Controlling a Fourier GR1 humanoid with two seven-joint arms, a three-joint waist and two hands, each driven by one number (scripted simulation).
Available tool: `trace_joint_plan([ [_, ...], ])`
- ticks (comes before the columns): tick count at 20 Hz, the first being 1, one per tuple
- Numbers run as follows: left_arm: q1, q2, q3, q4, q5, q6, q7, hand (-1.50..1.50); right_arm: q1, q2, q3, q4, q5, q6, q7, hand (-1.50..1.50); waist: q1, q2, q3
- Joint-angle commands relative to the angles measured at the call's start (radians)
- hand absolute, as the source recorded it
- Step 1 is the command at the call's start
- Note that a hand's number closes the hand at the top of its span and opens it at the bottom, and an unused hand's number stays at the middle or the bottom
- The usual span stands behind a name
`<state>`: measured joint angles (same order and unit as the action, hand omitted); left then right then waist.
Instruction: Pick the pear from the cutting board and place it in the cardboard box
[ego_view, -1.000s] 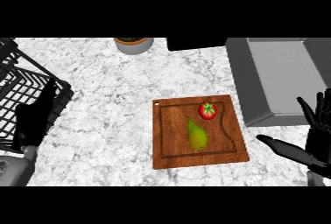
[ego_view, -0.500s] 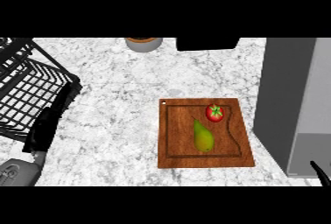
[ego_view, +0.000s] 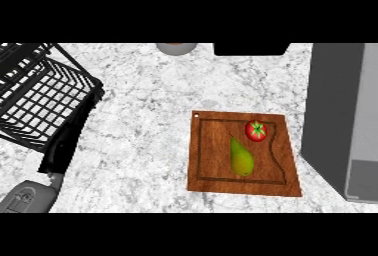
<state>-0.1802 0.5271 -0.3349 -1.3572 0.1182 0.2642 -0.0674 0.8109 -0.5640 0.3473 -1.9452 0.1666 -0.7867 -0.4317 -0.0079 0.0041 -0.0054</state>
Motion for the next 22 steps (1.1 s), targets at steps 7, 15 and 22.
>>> trace_joint_plan([
  [7,0.01,-0.03,-0.012,0.045,-0.017,-0.029,-0.018,0.0,0.041,-0.054,0.073,-0.255,0.437,0.049,0.657,-1.5,0.038,0.012,-0.002],
  [15,-0.073,-0.047,0.007,0.082,-0.024,-0.054,0.032,0.0,-0.262,0.063,0.138,-0.287,0.673,0.39,1.121,-1.5,0.042,0.01,0.002],
  [22,-0.052,-0.114,0.016,0.101,-0.078,-0.032,0.03,0.0,-0.533,0.281,0.263,-0.125,0.776,0.544,1.297,-1.5,0.013,-0.003,0.005],
])
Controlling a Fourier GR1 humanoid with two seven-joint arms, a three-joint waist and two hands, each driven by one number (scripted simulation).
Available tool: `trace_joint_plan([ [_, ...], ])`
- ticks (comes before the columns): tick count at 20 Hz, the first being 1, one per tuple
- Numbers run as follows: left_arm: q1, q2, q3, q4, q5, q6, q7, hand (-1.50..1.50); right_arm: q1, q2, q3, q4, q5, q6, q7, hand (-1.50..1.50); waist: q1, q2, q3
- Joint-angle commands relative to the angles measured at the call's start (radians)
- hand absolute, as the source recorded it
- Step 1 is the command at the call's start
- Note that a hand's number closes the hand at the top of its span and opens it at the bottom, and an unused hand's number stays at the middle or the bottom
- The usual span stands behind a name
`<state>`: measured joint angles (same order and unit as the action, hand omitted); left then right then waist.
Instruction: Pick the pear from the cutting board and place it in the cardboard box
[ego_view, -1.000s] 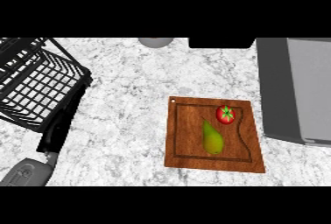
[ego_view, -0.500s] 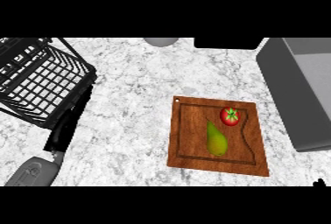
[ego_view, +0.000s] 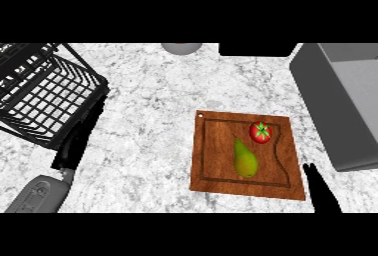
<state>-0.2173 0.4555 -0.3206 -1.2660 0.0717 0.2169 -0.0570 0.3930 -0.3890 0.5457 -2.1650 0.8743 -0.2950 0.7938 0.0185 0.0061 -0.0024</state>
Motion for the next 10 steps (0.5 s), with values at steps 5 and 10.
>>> trace_joint_plan([
  [5,0.029,-0.022,0.069,0.003,-0.043,-0.045,-0.013,0.0,-0.262,0.167,-0.003,0.201,0.086,0.124,0.094,-1.5,-0.016,-0.006,0.002],
  [10,0.067,-0.047,0.076,-0.02,-0.077,-0.046,-0.022,0.0,-0.327,0.198,-0.042,0.332,0.132,0.039,-0.003,-1.5,-0.015,-0.006,0.002],
])
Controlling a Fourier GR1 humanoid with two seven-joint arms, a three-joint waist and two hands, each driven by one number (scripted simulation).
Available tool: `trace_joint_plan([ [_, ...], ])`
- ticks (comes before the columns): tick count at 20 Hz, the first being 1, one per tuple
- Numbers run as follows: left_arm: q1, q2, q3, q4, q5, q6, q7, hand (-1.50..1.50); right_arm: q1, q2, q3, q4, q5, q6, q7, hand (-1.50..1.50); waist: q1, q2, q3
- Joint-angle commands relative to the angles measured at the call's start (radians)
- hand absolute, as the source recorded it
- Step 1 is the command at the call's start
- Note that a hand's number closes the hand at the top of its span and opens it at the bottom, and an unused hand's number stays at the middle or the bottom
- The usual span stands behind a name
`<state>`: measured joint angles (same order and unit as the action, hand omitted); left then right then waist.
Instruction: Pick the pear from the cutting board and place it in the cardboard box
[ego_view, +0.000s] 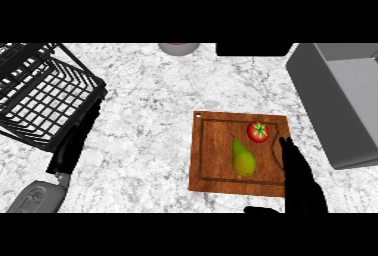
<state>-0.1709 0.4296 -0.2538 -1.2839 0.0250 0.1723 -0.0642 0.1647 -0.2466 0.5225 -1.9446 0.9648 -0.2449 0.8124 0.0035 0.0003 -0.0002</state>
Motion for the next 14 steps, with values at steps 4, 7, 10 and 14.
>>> trace_joint_plan([
  [4,0.027,-0.023,0.065,-0.047,-0.053,-0.056,0.036,0.0,-0.057,0.047,-0.032,0.037,-0.002,0.114,-0.002,-1.5,-0.003,-0.001,0.0],
  [7,0.03,-0.057,0.073,-0.058,-0.076,-0.051,0.048,0.0,-0.102,0.107,-0.036,0.183,0.007,0.068,-0.046,-1.5,-0.002,-0.001,0.0],
  [10,0.067,-0.085,0.094,-0.051,-0.108,-0.067,0.002,0.0,-0.108,0.12,-0.066,0.183,0.0,0.1,-0.049,-1.5,-0.003,-0.001,0.0],
  [14,0.006,-0.083,0.139,-0.022,-0.129,-0.106,0.033,0.0,-0.175,0.144,-0.117,0.236,0.005,0.129,-0.055,-1.5,-0.003,0.0,0.0],
])
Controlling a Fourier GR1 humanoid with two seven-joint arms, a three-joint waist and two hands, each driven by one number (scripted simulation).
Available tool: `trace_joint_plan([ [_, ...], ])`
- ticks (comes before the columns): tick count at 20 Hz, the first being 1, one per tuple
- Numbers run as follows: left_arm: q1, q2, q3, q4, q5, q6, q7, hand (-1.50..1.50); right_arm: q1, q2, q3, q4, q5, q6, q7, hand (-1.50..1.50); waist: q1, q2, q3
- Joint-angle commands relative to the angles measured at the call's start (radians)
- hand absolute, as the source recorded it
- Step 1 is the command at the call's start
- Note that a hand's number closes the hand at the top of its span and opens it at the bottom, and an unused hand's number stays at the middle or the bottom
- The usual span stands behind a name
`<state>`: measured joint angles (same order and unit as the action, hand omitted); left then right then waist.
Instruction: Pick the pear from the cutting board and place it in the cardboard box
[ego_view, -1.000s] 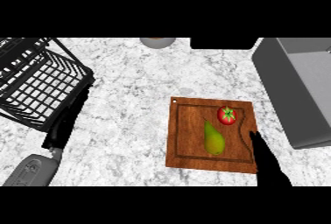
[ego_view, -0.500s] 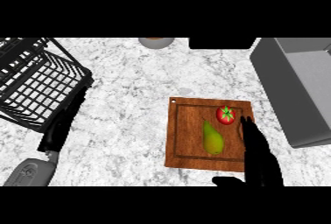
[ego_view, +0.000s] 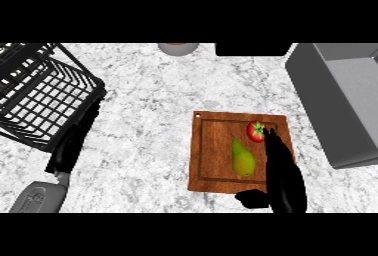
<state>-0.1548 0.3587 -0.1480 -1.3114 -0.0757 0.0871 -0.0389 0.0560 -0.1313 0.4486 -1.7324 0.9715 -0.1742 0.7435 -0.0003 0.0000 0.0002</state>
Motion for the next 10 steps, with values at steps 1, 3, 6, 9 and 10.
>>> trace_joint_plan([
  [1,0.034,-0.034,0.026,0.0,-0.037,-0.013,-0.015,0.0,-0.07,0.035,-0.05,0.028,-0.006,0.071,0.015,-1.5,0.001,0.0,0.0],
  [3,0.088,-0.009,0.057,-0.072,-0.029,-0.032,-0.022,0.0,0.016,0.016,-0.025,0.024,0.026,0.01,-0.025,-1.5,0.002,-0.001,0.0],
  [6,-0.049,-0.028,0.092,0.113,-0.067,-0.057,-0.063,0.0,-0.016,0.042,-0.053,0.084,0.01,-0.002,-0.057,-1.5,-0.003,0.0,0.0],
  [9,-0.019,-0.098,0.053,0.029,-0.103,-0.014,0.015,0.0,-0.065,0.081,-0.077,0.2,-0.012,-0.037,-0.125,-1.5,0.0,0.0,0.0],
  [10,-0.002,-0.038,0.102,0.067,-0.067,-0.073,-0.058,0.0,-0.082,0.073,-0.098,0.249,-0.025,-0.055,-0.166,-1.5,0.001,0.001,0.0],
])
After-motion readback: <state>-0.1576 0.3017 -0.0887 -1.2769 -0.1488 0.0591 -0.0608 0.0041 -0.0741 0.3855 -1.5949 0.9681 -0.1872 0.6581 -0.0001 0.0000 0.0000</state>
